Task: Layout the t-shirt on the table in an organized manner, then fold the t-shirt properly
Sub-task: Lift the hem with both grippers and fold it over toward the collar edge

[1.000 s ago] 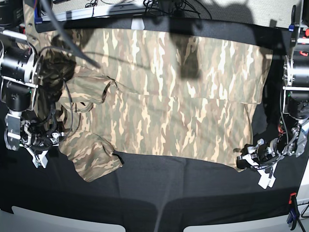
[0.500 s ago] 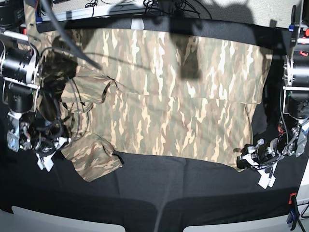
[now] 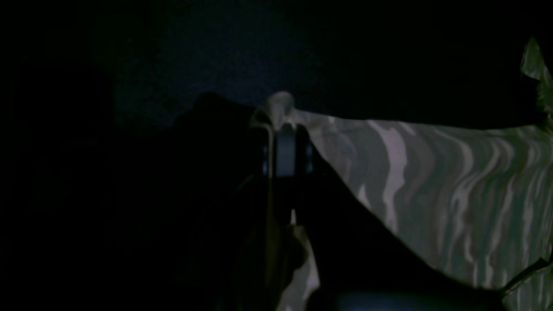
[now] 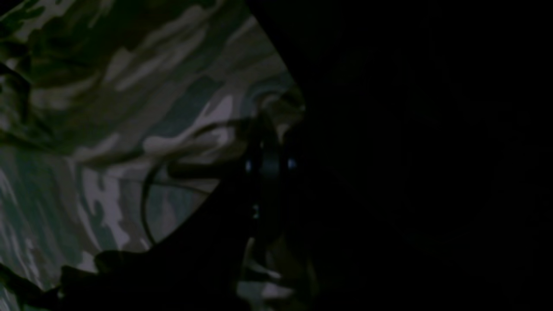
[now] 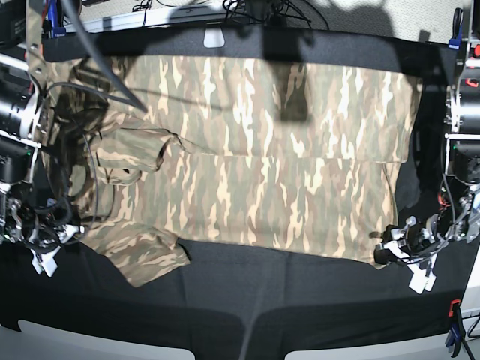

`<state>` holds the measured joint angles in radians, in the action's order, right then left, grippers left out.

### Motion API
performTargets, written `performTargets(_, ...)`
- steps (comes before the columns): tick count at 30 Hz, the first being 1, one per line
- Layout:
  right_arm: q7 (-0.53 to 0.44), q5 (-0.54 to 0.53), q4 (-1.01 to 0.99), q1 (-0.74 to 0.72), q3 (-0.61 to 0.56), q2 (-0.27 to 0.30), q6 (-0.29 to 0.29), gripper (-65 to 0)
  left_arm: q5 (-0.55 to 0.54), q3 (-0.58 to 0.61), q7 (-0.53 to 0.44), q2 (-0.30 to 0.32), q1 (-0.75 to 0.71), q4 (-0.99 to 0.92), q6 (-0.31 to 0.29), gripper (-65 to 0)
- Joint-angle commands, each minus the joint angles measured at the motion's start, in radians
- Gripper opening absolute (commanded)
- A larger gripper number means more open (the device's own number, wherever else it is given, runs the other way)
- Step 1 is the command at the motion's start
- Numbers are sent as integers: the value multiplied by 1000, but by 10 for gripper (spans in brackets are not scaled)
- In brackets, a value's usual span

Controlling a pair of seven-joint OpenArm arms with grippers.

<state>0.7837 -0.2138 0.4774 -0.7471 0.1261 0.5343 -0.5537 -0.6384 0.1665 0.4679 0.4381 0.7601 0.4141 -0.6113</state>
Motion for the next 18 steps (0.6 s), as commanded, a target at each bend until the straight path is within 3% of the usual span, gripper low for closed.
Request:
performTargets(1, -16, 0, 14, -37, 2, 27, 3, -650, -17, -3, -31, 17, 41, 14, -2, -650)
performTargets(9, -18, -23, 16, -39, 2, 31, -3, -650, -17, -3, -22, 20, 55, 16, -3, -650)
performTargets(10, -15, -31, 16, -39, 2, 31, -31, -650, -17, -3, -19, 23, 54, 24, -3, -650)
performTargets(12, -25, -34, 22, -39, 2, 31, -144, -650, -17, -3, -6, 34, 51, 44, -3, -650)
performTargets(18, -14, -112, 92, -31, 2, 34, -144, -650, -17, -3, 24, 67, 49, 126, -3, -650)
